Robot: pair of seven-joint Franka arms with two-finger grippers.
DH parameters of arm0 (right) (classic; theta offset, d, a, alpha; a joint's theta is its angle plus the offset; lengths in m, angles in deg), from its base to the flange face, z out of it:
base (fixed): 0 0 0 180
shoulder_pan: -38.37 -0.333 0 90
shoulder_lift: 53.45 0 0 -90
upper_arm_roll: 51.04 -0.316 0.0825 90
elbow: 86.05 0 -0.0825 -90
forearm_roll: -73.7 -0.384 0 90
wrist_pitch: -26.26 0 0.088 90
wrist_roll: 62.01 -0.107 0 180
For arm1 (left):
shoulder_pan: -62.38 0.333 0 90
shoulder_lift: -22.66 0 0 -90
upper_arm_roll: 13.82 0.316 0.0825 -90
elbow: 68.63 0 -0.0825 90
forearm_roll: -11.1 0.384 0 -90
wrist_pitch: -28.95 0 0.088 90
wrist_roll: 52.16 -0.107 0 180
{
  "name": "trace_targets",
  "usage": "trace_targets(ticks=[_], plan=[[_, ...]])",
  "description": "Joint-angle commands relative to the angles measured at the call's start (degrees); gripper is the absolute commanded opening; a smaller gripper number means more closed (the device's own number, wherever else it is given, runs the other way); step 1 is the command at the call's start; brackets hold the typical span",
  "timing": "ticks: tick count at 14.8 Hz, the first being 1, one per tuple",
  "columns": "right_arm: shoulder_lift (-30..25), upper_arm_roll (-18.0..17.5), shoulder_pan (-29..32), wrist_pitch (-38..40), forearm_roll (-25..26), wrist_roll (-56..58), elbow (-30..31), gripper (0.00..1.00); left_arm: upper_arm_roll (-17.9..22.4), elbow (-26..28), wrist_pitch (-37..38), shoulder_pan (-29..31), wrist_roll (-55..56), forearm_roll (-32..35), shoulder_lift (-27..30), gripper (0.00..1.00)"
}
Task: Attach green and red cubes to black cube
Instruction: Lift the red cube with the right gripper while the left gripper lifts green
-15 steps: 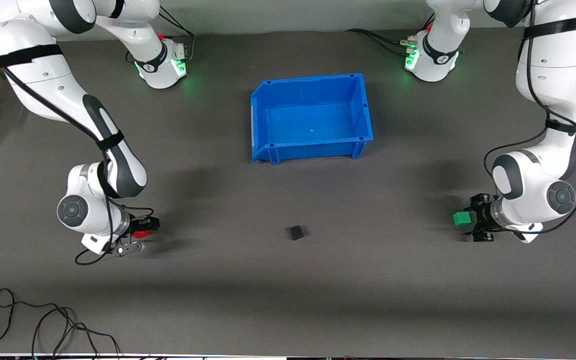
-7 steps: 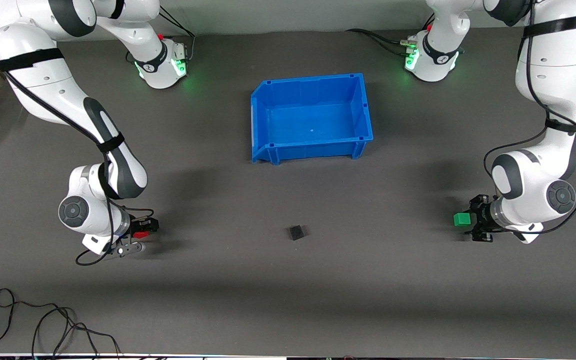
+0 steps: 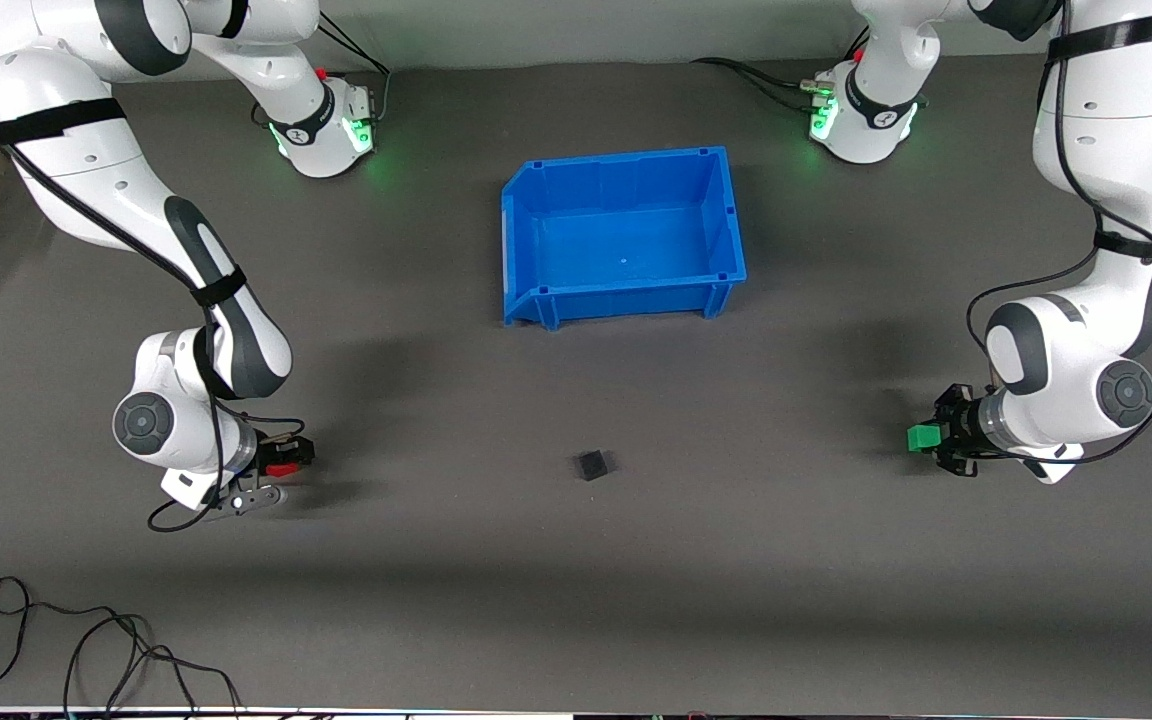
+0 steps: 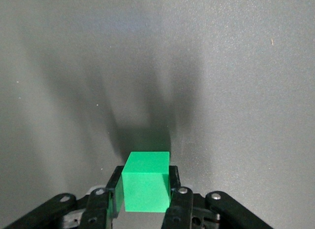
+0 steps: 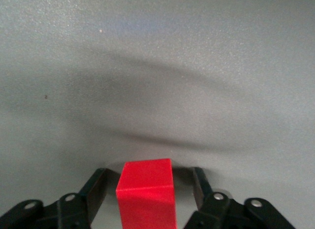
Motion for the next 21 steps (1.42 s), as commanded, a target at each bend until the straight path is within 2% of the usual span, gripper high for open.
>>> trace_targets(ticks=[1, 4, 6, 10, 14, 16, 18, 21], plan=[[0.66, -0.16, 0.32, -0.97, 0.53, 0.31, -0.43, 0.77, 0.39, 1.81, -0.79, -0.42, 0.74, -0.03, 1.41, 0.10], [1.18, -0.24, 0.23, -0.88, 0.53, 0.22, -1.21, 0.77, 0.31, 0.15, -0.97, -0.60, 1.00, -0.12, 1.50, 0.00], [1.45, -0.24, 0.15, -0.97, 0.44, 0.22, -1.48, 0.77, 0.04, -3.10, -0.18, -1.04, 3.71, -0.12, 1.85, 0.00], [1.89, -0.33, -0.03, -0.88, 0.36, -0.04, -2.10, 0.76, -0.40, -9.25, 2.18, -6.21, 12.50, -0.38, 1.68, 0.00], [1.89, -0.59, -0.12, -0.88, 0.18, -1.62, -2.71, 0.76, -0.66, -17.07, 5.70, -13.25, 23.92, 0.31, -2.53, 0.00], [2.24, -0.60, -0.21, -0.88, 0.18, -1.62, -2.97, 0.76, -0.75, -18.06, 5.89, -15.18, 24.73, 0.41, -2.90, 0.00], [2.33, -0.60, -0.20, -0.88, 0.18, -1.62, -2.97, 0.68, -0.75, -17.80, 5.89, -16.07, 26.22, 0.49, -3.25, 0.00], [2.24, -0.60, -0.29, -0.88, 0.18, -1.54, -2.89, 0.50, -0.84, -18.23, 6.15, -18.44, 30.95, 0.49, -3.07, 0.00]])
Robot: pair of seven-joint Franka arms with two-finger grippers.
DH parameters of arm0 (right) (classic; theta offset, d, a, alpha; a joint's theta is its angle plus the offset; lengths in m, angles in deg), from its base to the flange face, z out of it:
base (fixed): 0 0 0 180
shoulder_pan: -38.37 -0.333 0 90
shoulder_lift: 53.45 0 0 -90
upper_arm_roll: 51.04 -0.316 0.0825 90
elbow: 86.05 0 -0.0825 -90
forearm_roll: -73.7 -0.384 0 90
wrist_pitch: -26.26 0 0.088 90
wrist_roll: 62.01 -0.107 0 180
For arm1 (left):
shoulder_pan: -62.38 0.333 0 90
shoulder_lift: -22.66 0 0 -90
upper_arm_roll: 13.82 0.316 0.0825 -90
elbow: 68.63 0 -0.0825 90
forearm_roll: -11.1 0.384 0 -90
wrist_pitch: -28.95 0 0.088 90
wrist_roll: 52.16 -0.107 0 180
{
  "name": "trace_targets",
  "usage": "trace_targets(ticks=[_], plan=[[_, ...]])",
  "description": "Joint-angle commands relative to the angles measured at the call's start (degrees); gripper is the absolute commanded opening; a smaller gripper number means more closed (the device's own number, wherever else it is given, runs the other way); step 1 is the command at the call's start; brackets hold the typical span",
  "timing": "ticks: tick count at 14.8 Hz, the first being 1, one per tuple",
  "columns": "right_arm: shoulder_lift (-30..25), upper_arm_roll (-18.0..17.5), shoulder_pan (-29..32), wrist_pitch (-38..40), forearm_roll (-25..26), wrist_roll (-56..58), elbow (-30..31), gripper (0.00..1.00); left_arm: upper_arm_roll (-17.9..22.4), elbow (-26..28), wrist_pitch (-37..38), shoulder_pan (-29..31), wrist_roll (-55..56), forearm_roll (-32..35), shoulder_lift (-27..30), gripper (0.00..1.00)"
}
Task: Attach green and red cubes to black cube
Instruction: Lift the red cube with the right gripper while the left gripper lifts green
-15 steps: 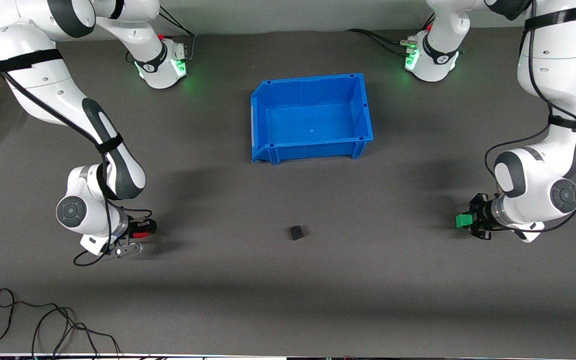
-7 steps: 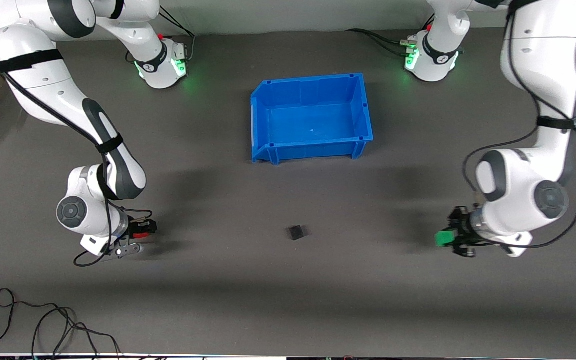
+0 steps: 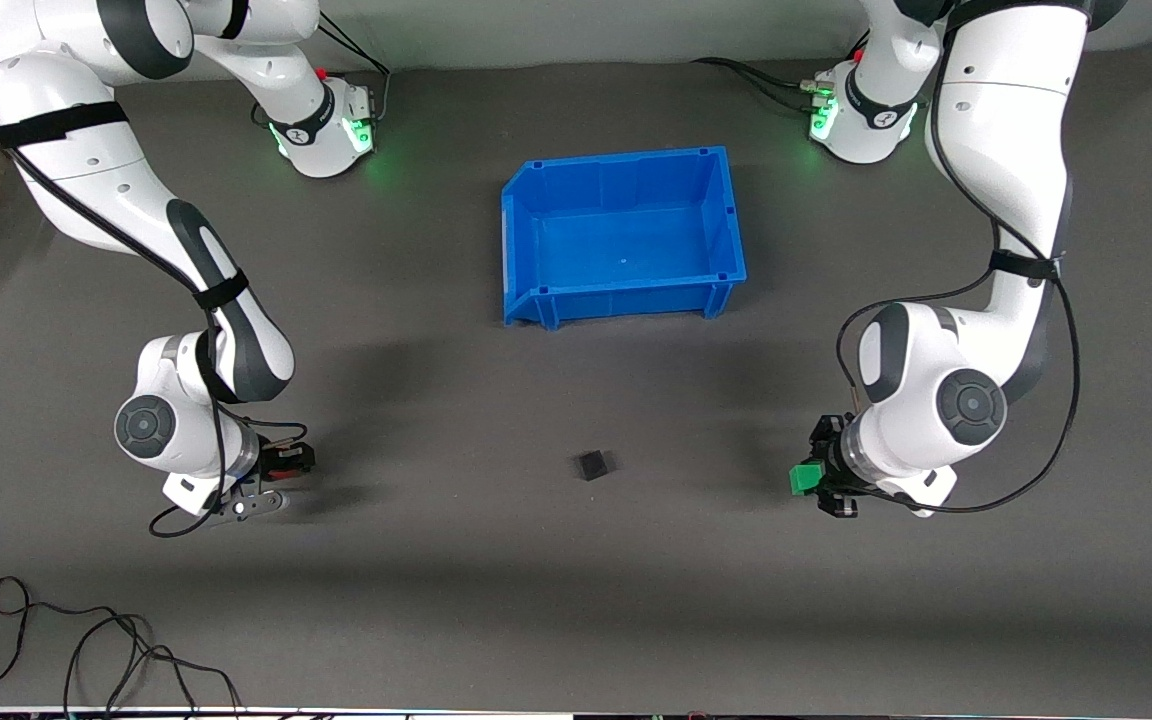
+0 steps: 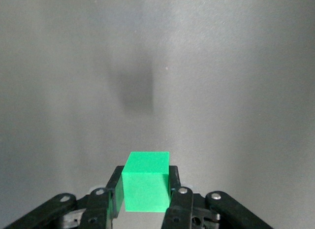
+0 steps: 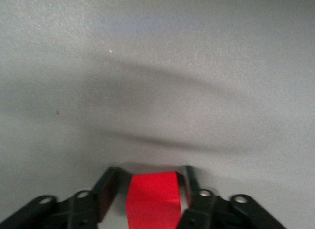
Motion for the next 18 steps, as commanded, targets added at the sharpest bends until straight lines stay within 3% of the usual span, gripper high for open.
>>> trace_targets(ticks=[1, 5, 8, 9, 15, 18], plan=[[1.43, -0.08, -0.12, -0.54, 0.23, -1.17, -1.21, 0.50, 0.76, -2.91, 1.64, -2.95, 5.48, 0.33, -0.18, 0.00], [1.43, 0.01, 0.06, -0.54, 0.23, -0.90, -1.21, 0.50, 0.76, -5.64, 5.77, -3.04, 5.31, 0.06, 0.44, 0.00], [1.43, 0.01, 0.32, -0.54, 0.23, -0.64, -1.21, 0.20, 0.76, -6.78, 5.78, -3.05, 5.75, 0.24, -0.27, 0.00], [1.43, 0.01, 0.50, -0.37, 0.15, -1.33, -1.21, 0.00, 0.85, -6.78, 5.86, -2.96, 5.58, 0.33, -0.36, 0.00], [-2.34, 0.10, 0.24, 4.55, -7.40, -9.14, -1.21, 0.00, 0.85, -6.96, 5.07, -2.95, 5.75, 0.15, -1.41, 0.00], [-5.86, 0.01, -0.38, 8.58, -9.61, -19.31, -1.47, 0.00, 0.76, -7.05, 4.99, -3.22, 5.84, -0.20, -1.94, 0.00]])
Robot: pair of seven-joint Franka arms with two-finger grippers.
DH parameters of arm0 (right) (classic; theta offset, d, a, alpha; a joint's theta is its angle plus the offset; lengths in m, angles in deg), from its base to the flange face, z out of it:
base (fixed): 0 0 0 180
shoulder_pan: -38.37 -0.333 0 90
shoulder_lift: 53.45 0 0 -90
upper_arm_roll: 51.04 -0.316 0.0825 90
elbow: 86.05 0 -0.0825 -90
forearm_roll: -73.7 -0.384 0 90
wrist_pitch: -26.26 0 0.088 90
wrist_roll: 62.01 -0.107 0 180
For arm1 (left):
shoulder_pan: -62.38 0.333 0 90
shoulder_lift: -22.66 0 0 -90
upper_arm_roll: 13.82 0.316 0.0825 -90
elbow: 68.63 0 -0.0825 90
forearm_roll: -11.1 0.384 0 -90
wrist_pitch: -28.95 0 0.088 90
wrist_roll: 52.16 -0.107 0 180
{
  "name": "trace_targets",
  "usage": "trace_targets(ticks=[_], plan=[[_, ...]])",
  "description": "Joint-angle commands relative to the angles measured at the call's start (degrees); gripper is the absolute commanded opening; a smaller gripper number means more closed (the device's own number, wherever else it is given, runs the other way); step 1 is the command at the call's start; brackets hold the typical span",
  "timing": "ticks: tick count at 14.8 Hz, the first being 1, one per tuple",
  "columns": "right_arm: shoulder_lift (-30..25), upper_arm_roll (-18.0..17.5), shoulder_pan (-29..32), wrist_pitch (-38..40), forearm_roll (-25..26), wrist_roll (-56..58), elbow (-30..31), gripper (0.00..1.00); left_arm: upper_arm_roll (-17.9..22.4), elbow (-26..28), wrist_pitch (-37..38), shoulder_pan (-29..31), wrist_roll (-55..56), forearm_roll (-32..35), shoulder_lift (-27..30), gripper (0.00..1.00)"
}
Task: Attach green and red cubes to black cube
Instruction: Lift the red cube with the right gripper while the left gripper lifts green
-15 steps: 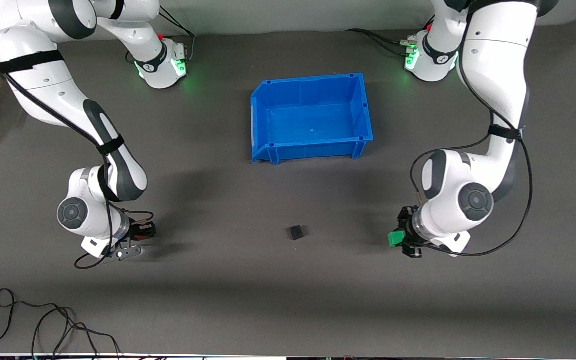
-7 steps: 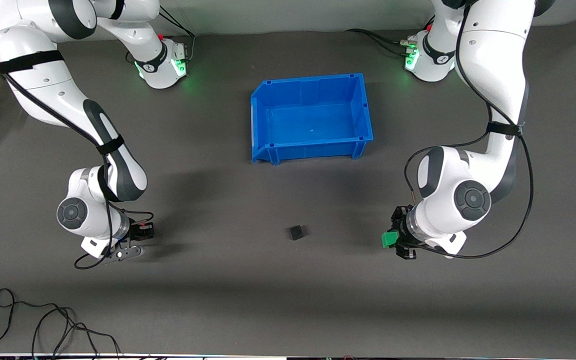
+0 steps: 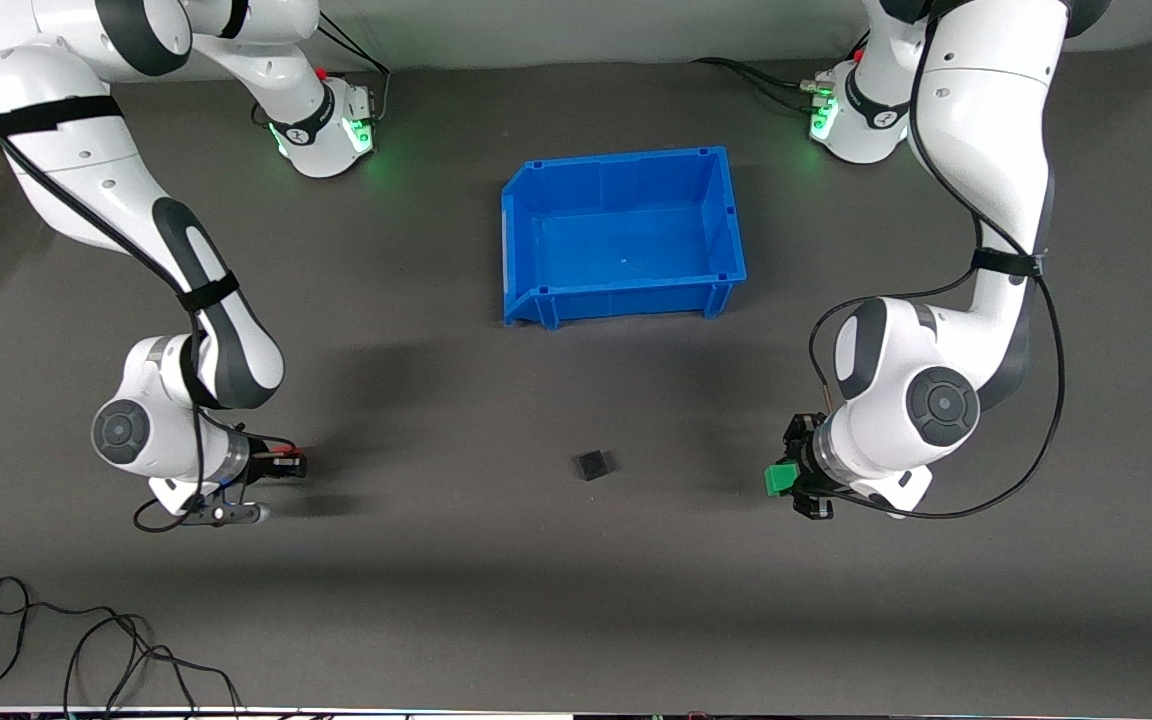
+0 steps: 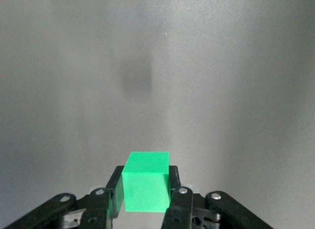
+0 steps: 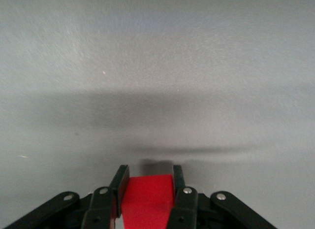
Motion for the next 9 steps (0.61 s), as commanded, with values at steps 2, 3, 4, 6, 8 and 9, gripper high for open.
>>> trace_targets(ticks=[2, 3, 4, 6, 8, 9], plan=[[-5.01, -0.79, -1.62, 7.56, -1.61, -17.66, -1.64, 0.00, 0.41, -2.35, 0.52, -0.92, 2.22, -0.18, -1.84, 0.00], [-5.27, -0.87, -2.24, 10.54, -2.04, -23.81, -2.88, 0.00, 0.41, -3.40, 0.44, -1.36, 4.49, 0.08, -2.63, 0.00], [-5.27, -1.14, -2.50, 12.66, -4.05, -29.44, -4.63, 0.00, 0.41, -5.06, 0.09, -1.97, 6.95, 0.08, -4.03, 0.00], [-5.01, -1.32, -5.30, 13.38, -6.09, -38.59, -6.84, 0.00, 0.41, -9.11, -0.18, -3.29, 10.38, 0.08, -7.55, 0.00], [-4.58, -1.40, -7.50, 13.38, -6.09, -49.82, -8.06, 0.00, 0.41, -9.74, -0.27, -4.00, 11.01, -0.09, -8.79, 0.00], [-4.22, -1.40, -8.65, 13.38, -6.18, -54.84, -8.86, 0.00, 0.41, -9.74, -0.35, -4.78, 11.45, -0.01, -9.40, 0.00]])
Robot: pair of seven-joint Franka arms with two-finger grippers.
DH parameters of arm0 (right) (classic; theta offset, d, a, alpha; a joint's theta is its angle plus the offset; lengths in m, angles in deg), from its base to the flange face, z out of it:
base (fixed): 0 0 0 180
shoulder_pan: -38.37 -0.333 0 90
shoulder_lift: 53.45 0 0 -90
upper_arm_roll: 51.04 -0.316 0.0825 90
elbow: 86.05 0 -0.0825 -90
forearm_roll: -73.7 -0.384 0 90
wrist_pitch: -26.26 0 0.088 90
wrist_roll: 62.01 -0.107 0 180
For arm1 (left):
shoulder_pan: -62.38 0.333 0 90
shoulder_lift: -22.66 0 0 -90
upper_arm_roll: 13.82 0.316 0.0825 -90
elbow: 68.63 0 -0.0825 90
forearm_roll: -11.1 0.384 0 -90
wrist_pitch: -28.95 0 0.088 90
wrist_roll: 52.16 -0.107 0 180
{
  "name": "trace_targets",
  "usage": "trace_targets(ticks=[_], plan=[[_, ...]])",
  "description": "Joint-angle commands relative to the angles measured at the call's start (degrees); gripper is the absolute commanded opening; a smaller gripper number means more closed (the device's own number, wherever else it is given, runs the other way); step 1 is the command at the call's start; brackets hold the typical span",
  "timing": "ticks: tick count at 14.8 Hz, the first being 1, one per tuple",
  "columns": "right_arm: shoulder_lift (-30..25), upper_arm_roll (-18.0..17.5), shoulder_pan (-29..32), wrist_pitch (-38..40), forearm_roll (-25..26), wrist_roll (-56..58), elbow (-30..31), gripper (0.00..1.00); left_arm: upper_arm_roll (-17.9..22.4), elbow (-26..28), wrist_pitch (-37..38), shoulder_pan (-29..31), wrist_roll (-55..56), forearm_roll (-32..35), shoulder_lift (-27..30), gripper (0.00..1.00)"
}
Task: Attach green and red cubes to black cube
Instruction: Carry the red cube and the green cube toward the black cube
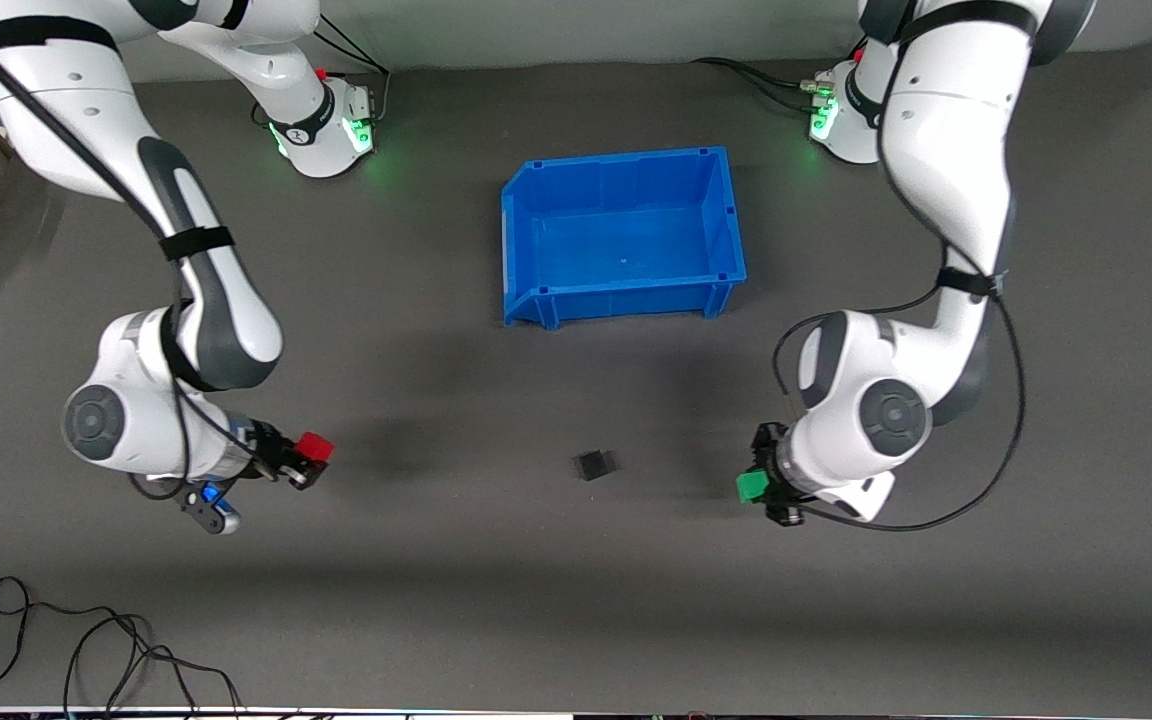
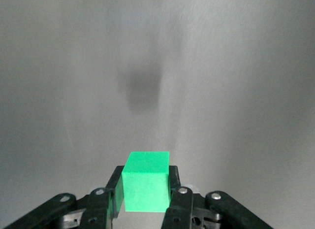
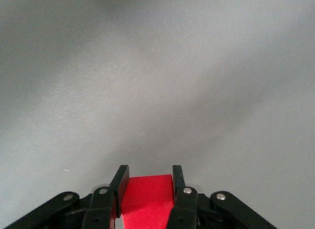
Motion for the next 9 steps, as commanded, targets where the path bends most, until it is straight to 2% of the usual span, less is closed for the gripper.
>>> trace_targets(ticks=[1, 3, 5, 7, 9], plan=[[1.68, 0.14, -3.63, 0.88, -1.40, -14.37, -2.71, 0.00, 0.74, -3.77, -0.43, -2.52, 2.84, 0.09, -3.77, 0.00], [3.00, 0.23, -7.84, -0.26, -4.03, -19.92, -4.20, 0.00, 0.83, -5.08, -3.49, -4.63, 5.37, 0.09, -6.40, 0.00], [6.06, 0.31, -9.53, -0.88, -6.05, -26.07, -8.41, 0.00, 0.83, -5.62, -5.00, -6.57, 7.06, 0.09, -7.56, 0.00], [9.41, 0.23, -10.66, -0.88, -6.15, -29.87, -11.93, 0.00, 0.83, -5.62, -5.00, -7.45, 9.51, 0.09, -7.56, 0.00], [11.26, 0.40, -13.57, -1.93, -6.06, -30.76, -12.73, 0.00, 0.83, -5.71, -5.00, -8.15, 11.36, 0.09, -7.56, 0.00]])
